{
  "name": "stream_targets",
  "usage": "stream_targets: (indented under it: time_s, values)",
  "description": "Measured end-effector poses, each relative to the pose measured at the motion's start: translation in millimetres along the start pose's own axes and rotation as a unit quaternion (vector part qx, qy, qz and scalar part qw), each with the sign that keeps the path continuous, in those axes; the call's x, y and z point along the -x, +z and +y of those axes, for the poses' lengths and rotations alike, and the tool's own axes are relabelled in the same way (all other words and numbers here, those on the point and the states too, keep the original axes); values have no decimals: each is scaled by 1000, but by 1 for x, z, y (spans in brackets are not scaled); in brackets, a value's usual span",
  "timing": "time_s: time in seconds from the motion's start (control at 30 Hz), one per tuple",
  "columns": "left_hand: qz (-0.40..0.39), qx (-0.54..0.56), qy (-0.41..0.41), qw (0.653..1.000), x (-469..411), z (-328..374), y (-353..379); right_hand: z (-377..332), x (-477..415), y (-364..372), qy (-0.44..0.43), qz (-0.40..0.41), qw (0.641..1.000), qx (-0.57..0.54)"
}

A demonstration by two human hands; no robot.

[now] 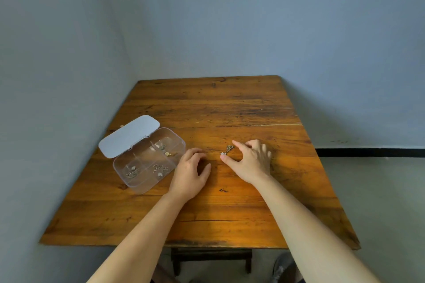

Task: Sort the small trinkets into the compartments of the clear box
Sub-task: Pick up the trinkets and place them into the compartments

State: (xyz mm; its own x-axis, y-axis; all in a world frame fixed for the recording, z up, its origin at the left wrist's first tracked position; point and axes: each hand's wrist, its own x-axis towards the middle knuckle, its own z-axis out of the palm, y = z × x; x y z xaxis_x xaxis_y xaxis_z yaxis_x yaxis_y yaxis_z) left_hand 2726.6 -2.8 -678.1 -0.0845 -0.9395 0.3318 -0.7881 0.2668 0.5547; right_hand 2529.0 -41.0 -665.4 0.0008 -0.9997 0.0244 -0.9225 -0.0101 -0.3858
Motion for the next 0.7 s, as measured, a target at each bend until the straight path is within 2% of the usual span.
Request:
stream_targets:
  time_s: [0.17,0.3,0.47,0.7]
  values:
    - [-5,10,-24,1000,-4,-5,7,-3,-12,7,30,70,996,-54]
    - [-6,14,-33,999,-17,-4,10,-1,-20,2,8,48,996,-77]
    - [-29,-52,-13,998,-50,5,21,25,-36,-14,8,51,980,-195]
    - [-40,-132,-21,990,-87,7,42,50,-92,-44,48,137,967,-208]
